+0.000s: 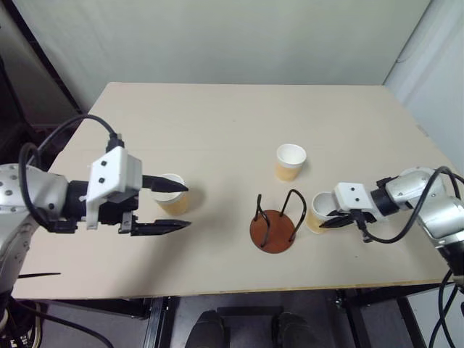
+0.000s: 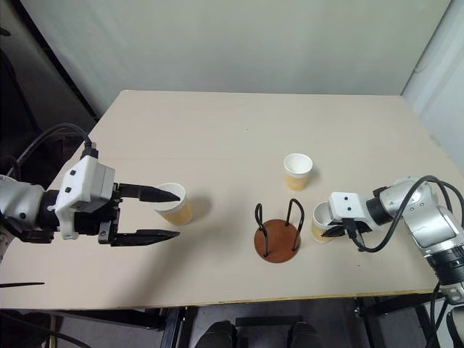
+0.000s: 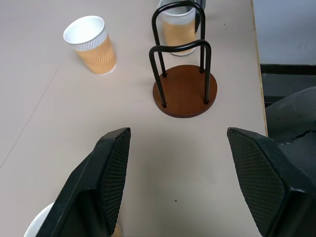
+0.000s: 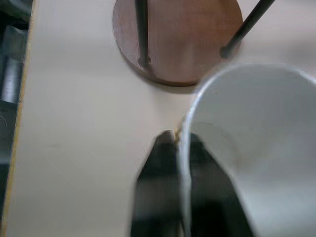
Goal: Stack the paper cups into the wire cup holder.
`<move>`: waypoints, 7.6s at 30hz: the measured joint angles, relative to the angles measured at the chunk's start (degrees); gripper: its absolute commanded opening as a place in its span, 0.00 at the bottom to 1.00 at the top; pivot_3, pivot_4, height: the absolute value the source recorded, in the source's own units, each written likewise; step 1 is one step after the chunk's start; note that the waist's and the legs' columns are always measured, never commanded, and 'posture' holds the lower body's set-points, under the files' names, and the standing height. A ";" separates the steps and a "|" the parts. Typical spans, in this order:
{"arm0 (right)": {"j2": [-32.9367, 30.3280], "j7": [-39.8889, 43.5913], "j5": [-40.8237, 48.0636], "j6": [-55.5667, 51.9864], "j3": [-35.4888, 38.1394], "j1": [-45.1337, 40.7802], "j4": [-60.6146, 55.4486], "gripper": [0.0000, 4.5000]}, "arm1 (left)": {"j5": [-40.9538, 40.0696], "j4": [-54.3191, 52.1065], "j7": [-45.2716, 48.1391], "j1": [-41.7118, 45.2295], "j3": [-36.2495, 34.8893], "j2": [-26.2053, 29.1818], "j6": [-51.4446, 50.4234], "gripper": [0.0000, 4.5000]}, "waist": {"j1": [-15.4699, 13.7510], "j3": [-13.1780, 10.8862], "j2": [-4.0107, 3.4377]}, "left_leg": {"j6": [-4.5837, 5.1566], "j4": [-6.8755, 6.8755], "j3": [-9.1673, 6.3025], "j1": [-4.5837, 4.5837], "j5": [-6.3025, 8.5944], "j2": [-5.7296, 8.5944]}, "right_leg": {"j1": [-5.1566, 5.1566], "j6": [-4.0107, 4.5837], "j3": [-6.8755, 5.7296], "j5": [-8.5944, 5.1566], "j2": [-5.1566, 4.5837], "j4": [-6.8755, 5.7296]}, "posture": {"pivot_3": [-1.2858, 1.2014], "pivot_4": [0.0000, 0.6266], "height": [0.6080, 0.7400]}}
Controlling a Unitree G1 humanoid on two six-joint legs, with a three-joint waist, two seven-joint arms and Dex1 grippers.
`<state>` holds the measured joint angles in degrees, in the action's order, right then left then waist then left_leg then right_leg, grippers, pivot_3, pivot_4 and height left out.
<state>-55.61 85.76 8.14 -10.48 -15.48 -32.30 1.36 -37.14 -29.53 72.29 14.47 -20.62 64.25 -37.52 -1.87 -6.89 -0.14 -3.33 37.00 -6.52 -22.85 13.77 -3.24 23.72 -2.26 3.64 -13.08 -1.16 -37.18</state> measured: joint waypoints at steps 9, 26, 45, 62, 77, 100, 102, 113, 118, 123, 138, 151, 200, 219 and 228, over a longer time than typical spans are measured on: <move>-4.20 5.49 15.93 -7.43 14.57 -15.94 -2.40 0.01 | 1.04 3.95 0.04 -2.44 -1.42 0.53 2.68 0.75 | 0.81 0.00 -0.01 | -0.17 -0.15 0.68 0.01 0.10 -0.35 | 0.29 0.27 -0.02 -0.16 0.30 -0.06 | 0.52 0.24 1.00; 8.54 4.46 14.43 -8.83 1.27 -16.23 -11.92 0.05 | 1.13 3.35 -1.55 -5.89 -1.38 0.23 4.16 0.75 | 1.50 0.02 0.15 | -0.16 -0.28 0.56 0.23 0.17 -0.67 | 0.64 0.80 0.14 -0.41 0.62 -0.83 | 0.52 0.24 1.00; 18.45 -4.54 0.98 5.06 0.65 -35.68 23.50 0.90 | 12.73 13.35 -23.95 15.75 13.53 -10.43 0.97 0.75 | 1.36 0.02 0.14 | -0.12 -0.67 0.49 0.61 0.13 -0.77 | 0.78 1.67 0.37 0.12 0.31 -0.76 | 0.52 0.24 1.00; 32.28 -15.52 -18.66 26.66 -5.83 -41.24 64.47 0.44 | 17.11 18.97 -25.08 21.94 26.52 -20.19 -1.45 0.75 | 1.26 -0.03 0.06 | -2.15 -0.63 0.78 -0.58 -0.08 -1.57 | 2.03 0.60 0.45 0.78 0.89 -0.59 | 0.52 0.24 1.00; 21.70 4.02 -0.28 12.07 4.57 -38.73 35.42 0.01 | 12.16 15.30 -14.66 19.17 18.84 -12.83 2.51 0.75 | 1.25 -0.03 0.06 | -1.80 -0.17 0.91 -0.52 0.11 -1.57 | 1.94 0.67 0.49 0.74 1.02 -0.61 | 0.52 0.24 1.00; 11.79 6.47 12.34 -2.44 -3.57 -24.47 -4.12 0.01 | 7.08 10.06 -1.38 11.02 14.21 -2.15 4.57 0.75 | 1.82 -0.02 0.08 | -0.23 -0.15 1.02 0.67 0.25 -1.67 | 1.33 1.53 1.34 0.69 2.01 -0.75 | 0.52 0.24 1.00; 12.14 6.47 11.87 -2.01 -3.94 -24.26 -3.87 0.01 | 6.92 9.28 -1.51 10.56 14.15 -2.10 4.23 0.75 | 1.81 -0.02 0.08 | -0.20 -0.17 1.01 0.65 0.27 -1.68 | 1.34 1.53 1.31 0.68 2.01 -0.75 | 0.52 0.24 1.00; 13.74 6.47 10.51 -0.95 -5.11 -24.26 -2.97 0.75 | 9.22 10.91 -4.85 9.72 13.31 -0.58 3.87 0.75 | 1.80 -0.02 0.08 | -0.11 -0.18 0.99 0.61 0.36 -1.68 | 1.36 1.65 1.29 0.59 2.01 -0.74 | 0.52 0.24 1.00; 16.82 3.32 10.79 -2.49 -3.07 -24.60 -1.00 0.91 | 12.56 14.46 -5.12 9.11 12.65 2.52 5.95 0.75 | 1.82 -0.02 0.08 | -0.11 -0.19 0.97 0.63 0.35 -1.73 | 1.44 1.67 1.32 0.60 2.04 -0.76 | 0.52 0.24 1.00; 26.47 -8.80 16.61 -12.18 4.61 -29.35 1.21 0.91 | 19.11 22.95 0.29 2.87 11.21 11.96 14.16 0.75 | 2.38 -0.01 0.10 | -0.11 -0.58 0.91 0.68 0.35 -2.01 | 1.71 1.86 1.35 0.54 2.17 -0.79 | 0.52 0.24 1.00; 29.35 -15.44 13.33 -12.45 2.92 -27.88 0.92 0.91 | 26.00 25.89 5.19 6.21 21.97 9.02 20.61 0.75 | 1.98 0.09 0.26 | -0.52 -0.78 0.63 0.34 0.59 -2.65 | 2.19 1.92 1.19 0.68 2.68 -0.91 | 0.52 0.24 1.00; 24.04 -11.08 18.05 -16.73 4.40 -25.28 -4.20 0.92 | 26.89 26.16 7.20 6.25 23.21 8.22 21.93 0.00 | 1.75 0.11 0.29 | -0.54 -0.63 0.61 0.31 0.60 -2.75 | 2.12 1.99 1.16 0.72 2.84 -0.93 | 0.52 0.24 1.00; -0.78 -7.84 30.36 -19.79 19.94 -7.35 -19.09 0.92 | 15.99 28.78 14.42 44.11 41.44 -18.03 29.08 0.67 | 0.54 0.14 0.20 | 1.28 1.13 1.33 0.61 1.77 -2.05 | 0.49 0.18 1.52 0.82 2.87 0.10 | 0.52 0.24 1.00; -4.88 -2.55 26.03 -17.57 24.47 2.01 7.45 0.92 | 1.80 13.53 5.77 -18.17 -16.03 -3.28 0.77 0.67 | 0.33 0.12 0.09 | 0.97 1.01 1.46 1.13 2.15 -2.36 | 0.60 1.34 1.59 -0.11 2.91 -0.76 | 0.52 0.24 1.00; -4.16 -0.37 25.30 -17.11 23.32 -2.17 8.54 0.92 | -0.14 12.29 4.41 -18.94 -17.14 -3.31 0.10 0.67 | 1.20 0.07 0.06 | 1.25 0.76 1.63 1.85 2.03 -2.37 | 0.12 1.84 1.57 0.06 3.16 -0.78 | 0.52 0.24 1.00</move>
<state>-59.76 85.39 33.44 -27.58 7.84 -34.48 9.90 -37.28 -17.25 76.70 -4.47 -37.76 60.94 -37.43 -0.67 -6.82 -0.08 -2.08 37.76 -4.89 -21.00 15.80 -5.61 23.84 -0.41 5.21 -13.02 2.01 -37.96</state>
